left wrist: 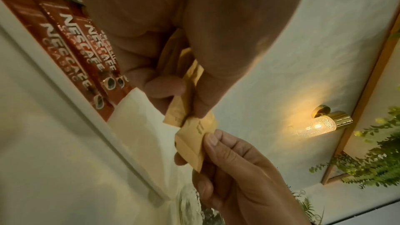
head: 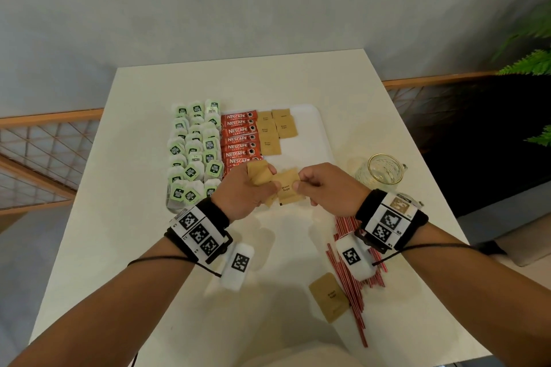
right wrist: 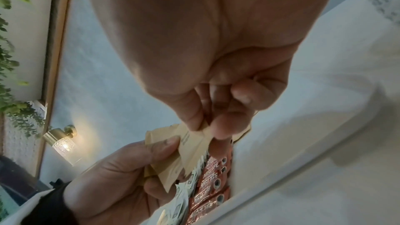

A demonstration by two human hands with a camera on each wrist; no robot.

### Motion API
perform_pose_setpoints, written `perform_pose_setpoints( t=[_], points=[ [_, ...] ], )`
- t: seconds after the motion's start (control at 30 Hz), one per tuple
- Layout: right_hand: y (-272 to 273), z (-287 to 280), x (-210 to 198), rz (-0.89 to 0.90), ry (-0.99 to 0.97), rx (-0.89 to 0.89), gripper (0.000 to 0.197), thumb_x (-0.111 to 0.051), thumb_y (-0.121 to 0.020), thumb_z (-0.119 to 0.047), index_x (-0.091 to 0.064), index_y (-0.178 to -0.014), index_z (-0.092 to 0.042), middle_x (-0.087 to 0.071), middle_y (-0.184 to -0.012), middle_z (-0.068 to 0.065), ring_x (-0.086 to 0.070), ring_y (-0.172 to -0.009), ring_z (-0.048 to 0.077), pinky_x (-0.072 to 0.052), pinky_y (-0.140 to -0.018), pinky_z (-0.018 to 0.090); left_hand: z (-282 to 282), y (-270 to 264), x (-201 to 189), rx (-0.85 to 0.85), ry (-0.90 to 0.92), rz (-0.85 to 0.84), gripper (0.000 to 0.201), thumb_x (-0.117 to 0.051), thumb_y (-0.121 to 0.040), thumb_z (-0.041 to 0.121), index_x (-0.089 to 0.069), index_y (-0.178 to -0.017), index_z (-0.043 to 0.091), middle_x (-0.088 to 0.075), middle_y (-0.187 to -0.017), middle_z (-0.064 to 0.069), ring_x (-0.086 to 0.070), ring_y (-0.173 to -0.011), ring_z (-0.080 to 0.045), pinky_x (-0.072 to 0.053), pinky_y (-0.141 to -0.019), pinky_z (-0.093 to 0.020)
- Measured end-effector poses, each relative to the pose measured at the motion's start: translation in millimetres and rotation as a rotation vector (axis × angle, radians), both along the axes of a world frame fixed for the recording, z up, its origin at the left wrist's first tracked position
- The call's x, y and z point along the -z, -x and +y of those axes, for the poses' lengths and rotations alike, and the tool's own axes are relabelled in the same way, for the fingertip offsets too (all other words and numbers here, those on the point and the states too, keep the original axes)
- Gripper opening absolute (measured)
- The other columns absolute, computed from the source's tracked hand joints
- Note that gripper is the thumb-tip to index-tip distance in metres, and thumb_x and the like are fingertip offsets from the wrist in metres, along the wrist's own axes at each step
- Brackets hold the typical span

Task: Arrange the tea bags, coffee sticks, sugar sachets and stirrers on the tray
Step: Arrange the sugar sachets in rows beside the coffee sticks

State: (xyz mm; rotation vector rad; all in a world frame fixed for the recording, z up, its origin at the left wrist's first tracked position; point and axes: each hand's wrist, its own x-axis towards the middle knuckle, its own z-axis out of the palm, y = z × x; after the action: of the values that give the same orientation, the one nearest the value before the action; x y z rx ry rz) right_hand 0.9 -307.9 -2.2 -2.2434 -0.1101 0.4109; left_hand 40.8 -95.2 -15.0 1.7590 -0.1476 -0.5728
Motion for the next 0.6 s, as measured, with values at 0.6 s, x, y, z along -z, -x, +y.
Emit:
perform_pose_setpoints(
  t=[0.6],
  points=[
    [-114, -11, 35, -0.007, 0.084, 0.375, 0.037, -0.061, -0.098, -0.02, -0.054, -0.067, -0.001, -0.048, -0.065, 0.009, -0.046, -0.061, 0.02, -0.042, -0.06, 0.028, -8, -70, -7, -0.107, -0.108, -0.006, 0.018, -0.063, -0.089, 0.001, -0.071, -0.093, 0.016, -0.072, -0.102, -0.024, -0.069, -0.092, -0.047, -0.056, -0.084, -0.062]
  ],
)
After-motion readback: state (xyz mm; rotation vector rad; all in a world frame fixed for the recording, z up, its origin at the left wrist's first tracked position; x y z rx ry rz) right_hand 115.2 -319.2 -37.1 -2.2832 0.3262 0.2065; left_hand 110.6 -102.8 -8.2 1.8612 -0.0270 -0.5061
